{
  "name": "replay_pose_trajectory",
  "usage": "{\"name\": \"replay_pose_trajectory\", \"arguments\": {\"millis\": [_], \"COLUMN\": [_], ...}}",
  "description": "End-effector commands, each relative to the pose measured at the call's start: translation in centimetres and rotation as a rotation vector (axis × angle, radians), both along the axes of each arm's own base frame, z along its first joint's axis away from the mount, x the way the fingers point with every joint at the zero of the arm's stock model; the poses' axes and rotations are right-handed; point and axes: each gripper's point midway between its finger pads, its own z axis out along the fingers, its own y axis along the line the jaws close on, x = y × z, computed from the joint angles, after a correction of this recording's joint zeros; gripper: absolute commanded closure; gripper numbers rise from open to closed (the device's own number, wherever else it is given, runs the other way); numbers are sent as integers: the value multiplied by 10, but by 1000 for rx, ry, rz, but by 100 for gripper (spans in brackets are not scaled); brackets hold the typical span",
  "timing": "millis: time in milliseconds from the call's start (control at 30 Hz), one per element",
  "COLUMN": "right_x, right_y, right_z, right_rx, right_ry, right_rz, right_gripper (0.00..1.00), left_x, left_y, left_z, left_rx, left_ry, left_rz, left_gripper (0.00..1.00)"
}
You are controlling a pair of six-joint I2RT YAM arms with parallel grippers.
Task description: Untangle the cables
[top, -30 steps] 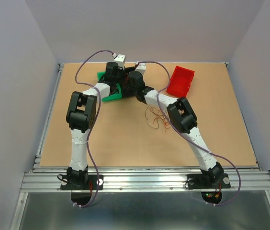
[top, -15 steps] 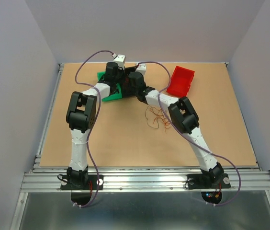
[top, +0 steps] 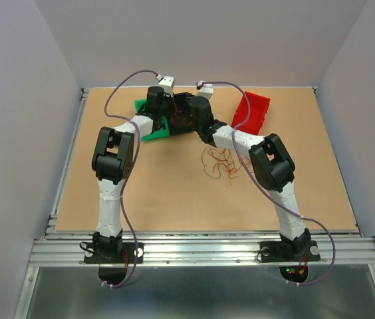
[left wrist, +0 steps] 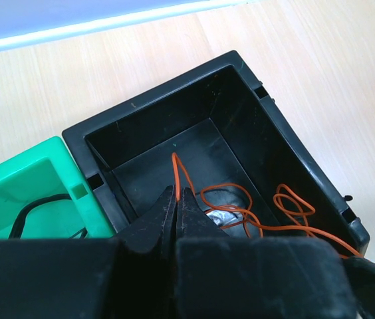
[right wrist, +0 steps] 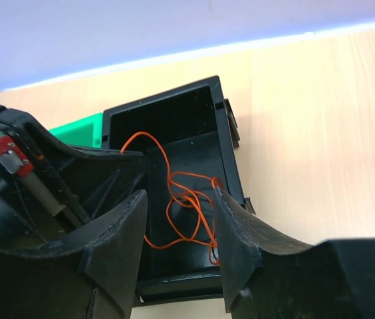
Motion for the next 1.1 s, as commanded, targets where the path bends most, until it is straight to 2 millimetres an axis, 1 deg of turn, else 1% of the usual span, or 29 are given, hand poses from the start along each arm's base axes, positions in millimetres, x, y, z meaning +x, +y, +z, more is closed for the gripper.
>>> {"name": "replay_pose_trajectory", "arguments": {"millis": [0, 33, 100, 133, 200, 233, 300, 333, 400, 433, 467, 500, 533, 567, 667, 800, 833, 900, 967, 1000, 1033, 1067], "right_x": [0, 1, 1, 2, 2, 1, 0, -1, -5, -7, -9, -11, -12, -13, -16, -17, -17, -15, -13, -12, -12, -10], "right_y": [-1, -1, 0, 1, 1, 1, -1, -3, -5, -5, -6, -7, -7, -10, -11, -9, -8, -9, -8, -8, -6, -6], "right_z": [37, 34, 33, 30, 28, 24, 23, 24, 22, 23, 22, 15, 13, 7, 2, -3, -4, -5, -4, -4, -3, -2], "right_rx": [43, 39, 43, 43, 44, 41, 41, 40, 36, 36, 30, 11, 5, -6, -10, -14, -15, -20, -23, -23, -21, -18], "right_ry": [-85, -82, -79, -74, -68, -57, -55, -53, -45, -42, -34, -7, 1, 13, 21, 27, 28, 27, 22, 22, 19, 17], "right_rz": [5, 7, 19, 23, 24, 23, 21, 21, 22, 31, 35, 34, 36, 35, 38, 49, 49, 48, 48, 45, 46, 43], "right_gripper": [52, 60, 64, 67, 69, 69, 68, 66, 64, 62, 59, 59, 57, 57, 57, 66, 70, 72, 82, 90, 94, 97], "left_x": [2, 2, 2, 3, 4, 5, 6, 7, 7, 6, 5, 5, 3, 3, 1, -2, -3, -6, -9, -11, -12, -13], "left_y": [-6, -7, -8, -9, -9, -10, -9, -7, -5, -2, -3, -2, -2, -2, -2, -2, -2, -1, -1, -1, 0, 1], "left_z": [47, 48, 45, 46, 43, 42, 44, 51, 58, 60, 67, 70, 73, 74, 79, 88, 90, 98, 104, 107, 107, 115], "left_rx": [-37, -34, -29, -25, -18, -9, -2, 3, 2, 27, 25, 29, 28, 28, 24, 18, 19, 16, 11, 10, 10, 9], "left_ry": [-86, -89, -83, -84, -74, -70, -70, -84, -93, -104, -115, -121, -126, -128, -135, -150, -154, -171, -184, -191, -191, -206], "left_rz": [-19, -23, -22, -25, -25, -24, -20, -12, -3, -8, -9, -10, -11, -12, -19, -19, -22, -22, -29, -31, -29, -27], "left_gripper": [100, 100, 96, 92, 87, 77, 66, 56, 46, 41, 41, 40, 40, 40, 40, 40, 40, 40, 40, 40, 41, 40]}}
